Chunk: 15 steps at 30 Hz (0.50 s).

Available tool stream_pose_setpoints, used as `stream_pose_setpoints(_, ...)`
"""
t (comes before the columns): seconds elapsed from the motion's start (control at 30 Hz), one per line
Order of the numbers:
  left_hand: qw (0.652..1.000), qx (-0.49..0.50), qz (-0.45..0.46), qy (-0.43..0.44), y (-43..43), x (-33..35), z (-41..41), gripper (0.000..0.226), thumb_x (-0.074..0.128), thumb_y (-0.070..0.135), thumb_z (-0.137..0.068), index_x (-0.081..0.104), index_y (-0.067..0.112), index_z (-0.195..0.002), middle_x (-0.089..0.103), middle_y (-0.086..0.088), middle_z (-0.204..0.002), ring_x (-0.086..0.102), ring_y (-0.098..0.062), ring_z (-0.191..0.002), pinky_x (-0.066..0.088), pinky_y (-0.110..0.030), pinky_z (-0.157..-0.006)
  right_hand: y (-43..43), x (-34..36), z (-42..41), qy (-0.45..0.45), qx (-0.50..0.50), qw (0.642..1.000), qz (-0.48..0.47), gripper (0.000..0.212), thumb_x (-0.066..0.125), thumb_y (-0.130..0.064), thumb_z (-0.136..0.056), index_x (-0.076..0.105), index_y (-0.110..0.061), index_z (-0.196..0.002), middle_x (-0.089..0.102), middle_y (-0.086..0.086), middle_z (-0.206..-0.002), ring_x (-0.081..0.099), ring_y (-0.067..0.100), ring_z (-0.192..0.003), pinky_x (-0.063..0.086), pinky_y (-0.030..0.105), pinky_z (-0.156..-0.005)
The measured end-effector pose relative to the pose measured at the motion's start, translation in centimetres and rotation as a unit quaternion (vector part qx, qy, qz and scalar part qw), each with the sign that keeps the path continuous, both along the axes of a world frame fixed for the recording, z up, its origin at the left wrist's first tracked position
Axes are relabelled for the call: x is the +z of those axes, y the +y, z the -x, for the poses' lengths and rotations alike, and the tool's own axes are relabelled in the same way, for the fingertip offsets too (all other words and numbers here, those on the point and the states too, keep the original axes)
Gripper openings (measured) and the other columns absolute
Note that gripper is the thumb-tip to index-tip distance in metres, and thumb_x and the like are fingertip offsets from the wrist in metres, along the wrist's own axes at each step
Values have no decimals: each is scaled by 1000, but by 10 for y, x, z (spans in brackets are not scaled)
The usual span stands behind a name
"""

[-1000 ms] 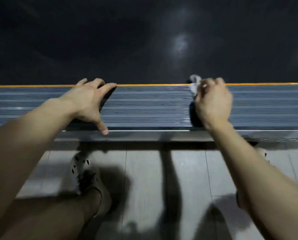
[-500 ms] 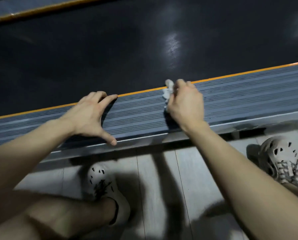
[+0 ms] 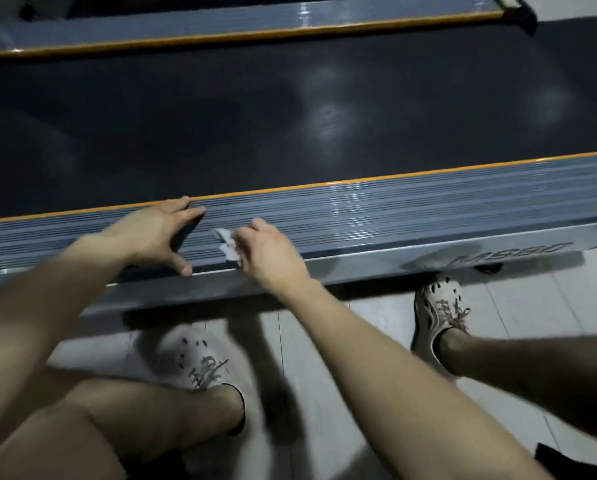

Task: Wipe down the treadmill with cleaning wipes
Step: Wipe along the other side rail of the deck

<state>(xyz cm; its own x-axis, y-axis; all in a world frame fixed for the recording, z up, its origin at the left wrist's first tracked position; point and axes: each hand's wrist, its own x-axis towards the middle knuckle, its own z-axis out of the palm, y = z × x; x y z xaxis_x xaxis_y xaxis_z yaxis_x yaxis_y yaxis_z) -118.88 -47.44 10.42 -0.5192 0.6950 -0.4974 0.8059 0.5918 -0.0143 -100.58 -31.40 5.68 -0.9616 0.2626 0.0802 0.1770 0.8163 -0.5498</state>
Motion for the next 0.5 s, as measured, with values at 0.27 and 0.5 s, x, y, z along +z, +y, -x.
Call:
stream_pose_setpoints(0.27, 999, 8, 23, 22, 6, 4, -3, 150, 96, 72, -54, 10, 35, -172, 8, -7, -180, 18, -29, -165, 31, -46, -129, 200, -2, -74, -47, -452, 883, -114, 27, 55, -28, -106, 67, -11, -122, 62, 21, -115, 64, 45, -102, 50, 46, -84)
stream_pose_setpoints(0.5, 999, 33, 41, 8, 13, 3, -6, 155, 102, 61, -52, 8, 32, -172, 4, -11, -180, 14, -35, -165, 26, -49, -131, 68, -8, 10, -3, 160, 983, -85, 22, 60, -32, -101, 73, -22, -115, 59, 3, -100, 62, 29, -91, 49, 39, -70)
